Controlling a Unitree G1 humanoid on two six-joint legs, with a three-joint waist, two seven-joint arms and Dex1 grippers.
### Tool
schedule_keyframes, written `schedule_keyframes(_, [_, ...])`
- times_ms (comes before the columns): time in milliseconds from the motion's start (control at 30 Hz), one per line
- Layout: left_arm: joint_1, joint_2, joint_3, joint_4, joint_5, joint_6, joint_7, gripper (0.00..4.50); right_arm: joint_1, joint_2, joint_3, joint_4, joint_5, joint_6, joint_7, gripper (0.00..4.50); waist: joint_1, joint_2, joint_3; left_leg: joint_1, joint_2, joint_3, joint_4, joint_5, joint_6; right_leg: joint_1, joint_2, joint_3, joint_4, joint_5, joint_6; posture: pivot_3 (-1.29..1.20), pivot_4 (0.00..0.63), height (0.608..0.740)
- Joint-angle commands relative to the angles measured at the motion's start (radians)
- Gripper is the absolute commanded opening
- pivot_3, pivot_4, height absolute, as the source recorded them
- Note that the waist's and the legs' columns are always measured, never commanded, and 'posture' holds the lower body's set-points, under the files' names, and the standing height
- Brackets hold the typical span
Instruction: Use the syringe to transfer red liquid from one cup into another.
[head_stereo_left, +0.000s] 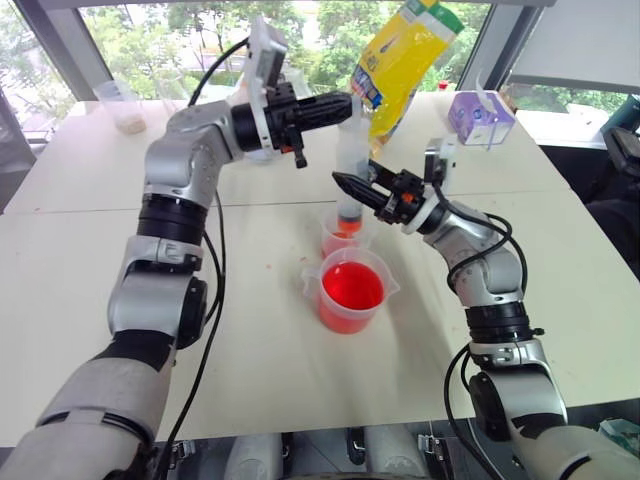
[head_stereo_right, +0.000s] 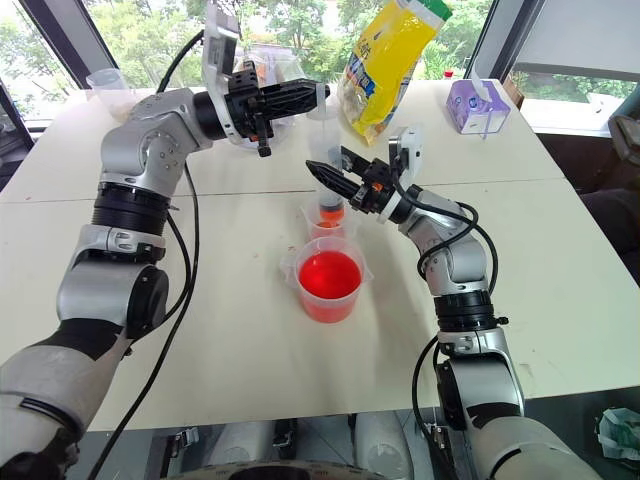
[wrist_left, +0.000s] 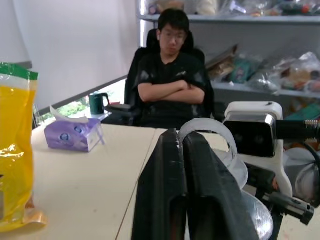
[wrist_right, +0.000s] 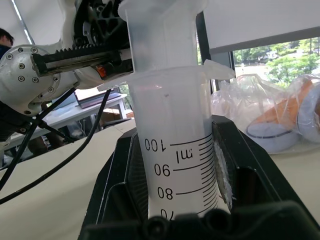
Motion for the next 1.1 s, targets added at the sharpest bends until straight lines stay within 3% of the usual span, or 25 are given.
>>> schedule_keyframes(33, [0.001,-0.004,-0.013,-0.049,-0.001,0.020,-0.020,0.03,-0.047,0.011,0.009,-0.058,0.014,-0.024,0.032,1.38,0.000,0.000,0.000,0.000,0.000,0.000,0.000,0.000,0.000,0.000,0.000,0.000,0.000,0.000,0.000,0.00,0.150,0.740])
schedule_keyframes(1100, [0.173,0.020,-0.096,-0.213,0.070,0.047,-0.045,0.03,-0.170,-0.004,-0.067,-0.075,0.054,0.021,0.002,1.38,0.000,0.000,0.000,0.000,0.000,0.000,0.000,0.000,0.000,0.000,0.000,0.000,0.000,0.000,0.000,0.00,0.150,0.740])
